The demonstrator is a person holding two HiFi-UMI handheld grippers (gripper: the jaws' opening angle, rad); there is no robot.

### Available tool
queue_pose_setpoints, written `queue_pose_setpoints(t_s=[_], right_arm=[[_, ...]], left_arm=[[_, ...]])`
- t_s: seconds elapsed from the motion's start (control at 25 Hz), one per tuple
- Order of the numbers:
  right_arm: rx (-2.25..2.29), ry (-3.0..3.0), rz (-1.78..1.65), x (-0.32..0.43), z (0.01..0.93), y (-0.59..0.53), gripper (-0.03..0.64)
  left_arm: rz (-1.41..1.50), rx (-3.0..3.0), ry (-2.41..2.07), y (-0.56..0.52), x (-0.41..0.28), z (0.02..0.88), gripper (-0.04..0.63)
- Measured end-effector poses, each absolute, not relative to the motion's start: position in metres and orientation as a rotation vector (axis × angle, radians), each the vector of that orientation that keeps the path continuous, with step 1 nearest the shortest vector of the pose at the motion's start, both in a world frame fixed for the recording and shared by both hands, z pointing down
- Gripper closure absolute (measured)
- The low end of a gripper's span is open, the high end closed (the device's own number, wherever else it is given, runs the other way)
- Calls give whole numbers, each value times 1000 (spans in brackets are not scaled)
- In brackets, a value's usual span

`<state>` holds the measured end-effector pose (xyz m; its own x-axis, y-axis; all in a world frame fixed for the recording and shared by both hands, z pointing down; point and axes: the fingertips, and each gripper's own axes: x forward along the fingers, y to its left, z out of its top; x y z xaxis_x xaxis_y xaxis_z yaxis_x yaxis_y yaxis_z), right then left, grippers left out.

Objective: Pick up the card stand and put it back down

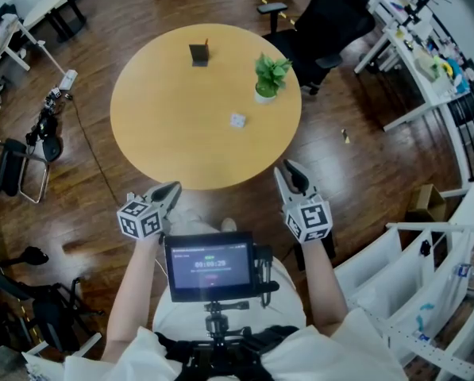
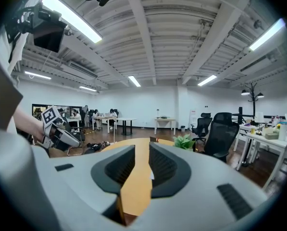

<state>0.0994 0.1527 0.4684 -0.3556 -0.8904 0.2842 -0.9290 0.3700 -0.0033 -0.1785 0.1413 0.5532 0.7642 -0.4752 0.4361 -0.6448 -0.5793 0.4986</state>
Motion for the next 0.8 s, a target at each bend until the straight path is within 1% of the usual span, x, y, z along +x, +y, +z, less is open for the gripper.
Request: queue_pose_setpoints(t_s=[0.28, 0.8], right_arm=[[1593, -2416, 211, 94, 465, 149, 503], [1662, -2385, 233, 120, 469, 150, 505]], left_arm=[[338, 2298, -840, 137, -177, 553, 594], [374, 2317, -800, 126, -153, 554, 594]])
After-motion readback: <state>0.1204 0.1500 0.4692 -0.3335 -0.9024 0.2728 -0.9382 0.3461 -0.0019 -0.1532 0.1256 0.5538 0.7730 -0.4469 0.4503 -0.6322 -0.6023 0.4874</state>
